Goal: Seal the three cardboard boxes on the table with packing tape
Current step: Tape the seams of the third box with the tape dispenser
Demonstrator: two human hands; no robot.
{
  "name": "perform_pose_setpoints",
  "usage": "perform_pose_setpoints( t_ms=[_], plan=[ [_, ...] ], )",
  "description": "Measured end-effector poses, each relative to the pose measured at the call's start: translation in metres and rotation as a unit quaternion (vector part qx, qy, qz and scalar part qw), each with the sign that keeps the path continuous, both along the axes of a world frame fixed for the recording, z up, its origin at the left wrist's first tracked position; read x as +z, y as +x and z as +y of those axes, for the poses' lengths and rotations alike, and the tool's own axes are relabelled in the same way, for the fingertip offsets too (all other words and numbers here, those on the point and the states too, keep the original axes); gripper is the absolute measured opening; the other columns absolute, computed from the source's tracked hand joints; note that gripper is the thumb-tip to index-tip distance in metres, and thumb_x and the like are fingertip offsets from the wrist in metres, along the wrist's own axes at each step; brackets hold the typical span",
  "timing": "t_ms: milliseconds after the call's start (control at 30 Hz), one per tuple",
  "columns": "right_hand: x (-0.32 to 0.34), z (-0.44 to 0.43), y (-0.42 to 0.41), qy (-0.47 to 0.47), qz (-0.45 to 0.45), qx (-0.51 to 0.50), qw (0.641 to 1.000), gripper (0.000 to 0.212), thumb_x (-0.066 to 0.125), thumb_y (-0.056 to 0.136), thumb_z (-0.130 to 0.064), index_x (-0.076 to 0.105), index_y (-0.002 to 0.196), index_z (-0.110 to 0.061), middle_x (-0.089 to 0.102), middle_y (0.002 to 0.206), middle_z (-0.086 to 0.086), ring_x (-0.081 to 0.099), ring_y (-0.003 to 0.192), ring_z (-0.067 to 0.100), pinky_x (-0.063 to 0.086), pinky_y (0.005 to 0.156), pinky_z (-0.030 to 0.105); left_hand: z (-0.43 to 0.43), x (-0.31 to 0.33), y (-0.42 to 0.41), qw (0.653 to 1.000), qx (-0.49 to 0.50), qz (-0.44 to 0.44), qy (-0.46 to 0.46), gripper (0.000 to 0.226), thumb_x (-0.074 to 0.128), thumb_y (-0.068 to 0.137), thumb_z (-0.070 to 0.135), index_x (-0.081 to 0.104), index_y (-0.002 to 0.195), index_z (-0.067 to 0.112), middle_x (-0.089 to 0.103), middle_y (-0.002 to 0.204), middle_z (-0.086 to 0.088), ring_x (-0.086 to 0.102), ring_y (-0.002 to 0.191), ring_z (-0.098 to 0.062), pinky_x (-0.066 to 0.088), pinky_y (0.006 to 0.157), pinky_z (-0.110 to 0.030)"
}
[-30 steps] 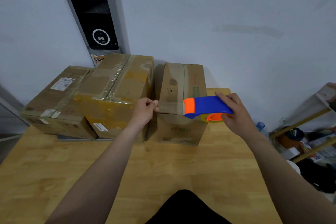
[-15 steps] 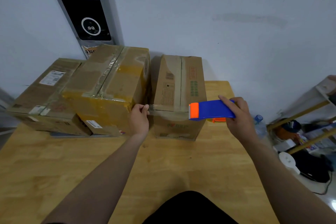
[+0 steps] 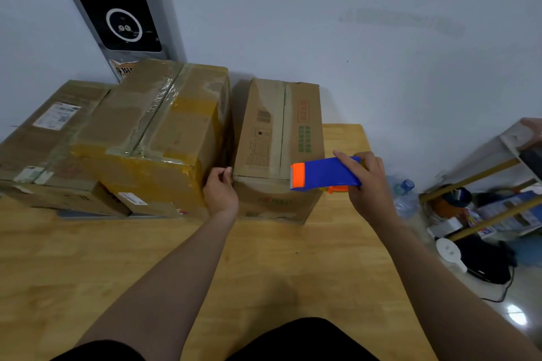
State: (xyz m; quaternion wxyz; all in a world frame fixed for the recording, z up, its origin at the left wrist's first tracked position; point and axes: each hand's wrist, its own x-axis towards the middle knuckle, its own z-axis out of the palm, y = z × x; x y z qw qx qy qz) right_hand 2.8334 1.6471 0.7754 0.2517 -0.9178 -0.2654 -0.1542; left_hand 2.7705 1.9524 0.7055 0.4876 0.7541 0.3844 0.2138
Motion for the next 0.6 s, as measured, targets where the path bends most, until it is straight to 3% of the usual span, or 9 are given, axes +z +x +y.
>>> perform_pose_setpoints(
  t_ms=[267,333,400,433,533,600],
  plan=[
    [-0.001,0.002,0.010,-0.036,-0.018,-0.003,0.999,0.077,0.073,0.085,-0.001,0.043,0.147,-0.034,0.047,0.123,0.009,0.045,0.109,0.026,0.049,0.067,0.032,-0.002,-0.005,0.010,0.998,-0.042,0.011,0.048,0.019,0.044,0.109,0.034,0.057,0.100,0.023,0.065,0.094,0.000,0.064,0.090,-0.027,0.043,0.067,-0.034],
    [-0.001,0.002,0.010,-0.039,-0.023,-0.007,0.999,0.077,0.072,0.085,0.000,0.044,0.147,-0.034,0.047,0.123,0.010,0.045,0.108,0.027,0.052,0.066,0.036,0.000,-0.005,0.012,0.998,-0.052,0.040,0.024,0.024,0.043,0.108,0.038,0.057,0.120,0.023,0.066,0.110,-0.004,0.064,0.105,-0.031,0.050,0.076,-0.042],
    [-0.002,0.002,0.013,-0.043,-0.025,-0.010,0.999,0.077,0.072,0.085,0.001,0.043,0.146,-0.036,0.046,0.123,0.009,0.045,0.108,0.027,0.054,0.066,0.039,0.003,-0.001,0.012,0.993,-0.048,0.091,-0.052,0.044,0.047,0.106,0.044,0.044,0.145,0.025,0.061,0.132,-0.009,0.059,0.120,-0.035,0.051,0.090,-0.048],
    [-0.002,0.002,0.014,-0.043,-0.021,-0.012,0.999,0.078,0.072,0.084,0.001,0.043,0.146,-0.037,0.046,0.123,0.009,0.045,0.108,0.027,0.054,0.067,0.040,0.005,0.000,0.012,0.991,-0.048,0.104,-0.072,0.048,0.048,0.105,0.045,0.040,0.148,0.023,0.059,0.135,-0.010,0.057,0.122,-0.036,0.050,0.091,-0.046],
    [-0.002,0.002,0.015,-0.037,-0.017,-0.019,0.999,0.079,0.071,0.084,0.004,0.044,0.145,-0.037,0.045,0.122,0.008,0.045,0.107,0.027,0.052,0.069,0.038,0.005,0.004,0.015,0.995,-0.060,0.060,-0.051,0.029,0.049,0.108,0.032,0.052,0.132,0.015,0.062,0.113,-0.004,0.062,0.113,-0.033,0.046,0.082,-0.036],
    [0.000,0.003,0.017,-0.022,-0.009,-0.014,1.000,0.073,0.070,0.085,0.003,0.048,0.144,-0.034,0.046,0.121,0.008,0.044,0.106,0.026,0.048,0.076,0.035,0.001,0.013,0.018,0.995,-0.058,0.034,-0.067,0.029,0.041,0.110,0.033,0.059,0.124,0.015,0.061,0.109,0.000,0.061,0.108,-0.028,0.045,0.084,-0.035]
  ],
)
